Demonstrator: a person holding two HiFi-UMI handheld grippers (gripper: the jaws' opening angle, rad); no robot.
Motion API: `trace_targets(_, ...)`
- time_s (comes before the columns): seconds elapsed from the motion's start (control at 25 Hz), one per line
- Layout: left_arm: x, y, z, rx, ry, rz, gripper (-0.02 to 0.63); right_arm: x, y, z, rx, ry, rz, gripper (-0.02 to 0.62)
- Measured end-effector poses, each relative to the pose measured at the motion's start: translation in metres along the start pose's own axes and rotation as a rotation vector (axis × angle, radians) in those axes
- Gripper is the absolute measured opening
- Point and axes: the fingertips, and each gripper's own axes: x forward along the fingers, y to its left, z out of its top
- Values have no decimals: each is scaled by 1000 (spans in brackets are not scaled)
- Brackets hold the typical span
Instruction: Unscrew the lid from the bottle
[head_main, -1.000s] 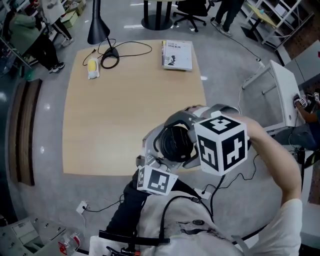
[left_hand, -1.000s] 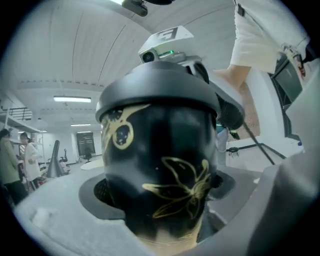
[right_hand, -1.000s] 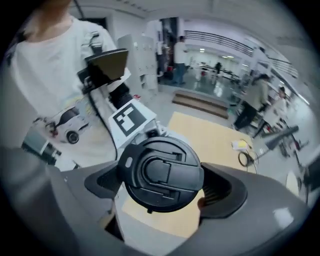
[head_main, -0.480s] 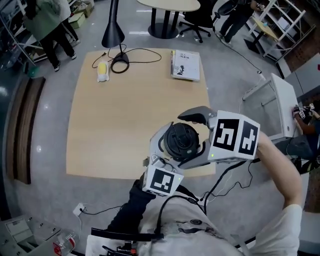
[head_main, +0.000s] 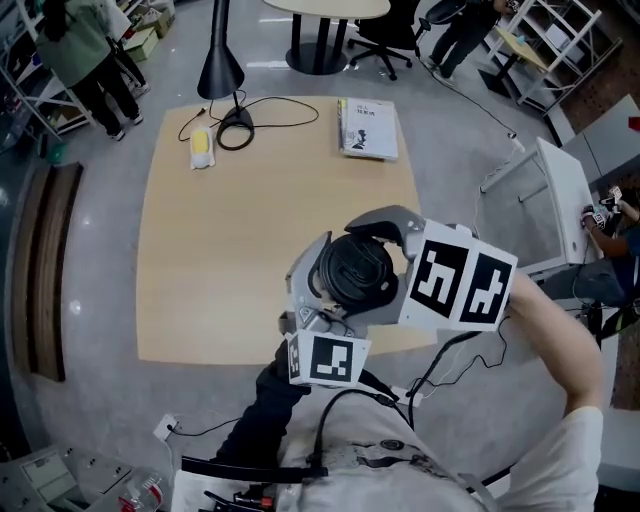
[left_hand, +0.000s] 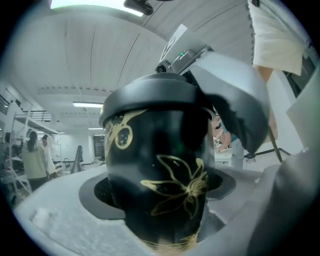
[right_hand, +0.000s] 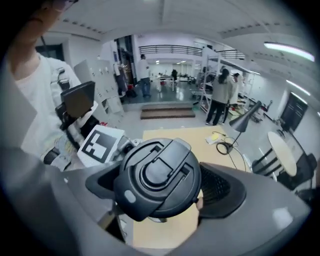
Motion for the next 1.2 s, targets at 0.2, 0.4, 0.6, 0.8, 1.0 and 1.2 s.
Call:
trace_targets(0.2, -6, -21, 11, -14, -58, -194, 433, -8, 21, -12, -386, 116, 158, 471)
trace_targets(0.4, -7, -14, 15, -95, -61, -185, 434, -11, 16, -4, -361, 102, 188, 476)
trace_targets(0.6, -6, 15, -2, -39, 3, -3, 434, -20, -8, 19, -26, -109, 84, 578)
trace_targets(0.8, -5, 37, -8, 59, 67, 194, 433, 2, -25, 16, 261, -132, -25, 507)
trace_targets(1.0, -5, 29, -7, 56, 48, 152, 434, 6, -15, 13, 146, -77, 5, 462)
trace_targets(1.2, -6, -7, 2, 10, -20, -112, 434, -2, 14, -1, -203, 97, 189, 462)
